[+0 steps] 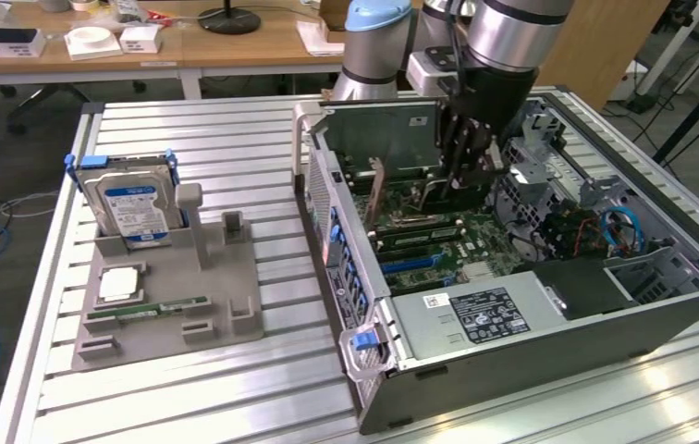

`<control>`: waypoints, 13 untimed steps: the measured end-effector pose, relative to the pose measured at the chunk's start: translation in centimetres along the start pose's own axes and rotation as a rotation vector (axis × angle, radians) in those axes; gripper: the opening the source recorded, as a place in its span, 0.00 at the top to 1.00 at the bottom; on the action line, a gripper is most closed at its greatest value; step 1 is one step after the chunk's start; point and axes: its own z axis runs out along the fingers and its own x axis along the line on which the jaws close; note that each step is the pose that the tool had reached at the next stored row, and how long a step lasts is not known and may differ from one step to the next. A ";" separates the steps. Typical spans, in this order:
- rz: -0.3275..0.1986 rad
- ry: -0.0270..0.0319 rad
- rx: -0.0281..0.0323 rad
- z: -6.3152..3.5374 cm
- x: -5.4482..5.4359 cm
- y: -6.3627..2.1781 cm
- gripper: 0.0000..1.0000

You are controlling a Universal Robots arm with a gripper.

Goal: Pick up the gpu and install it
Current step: 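Insert the gpu into the slot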

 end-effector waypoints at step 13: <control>0.000 0.0001 -0.0001 1.38 0.3 0.16 0.74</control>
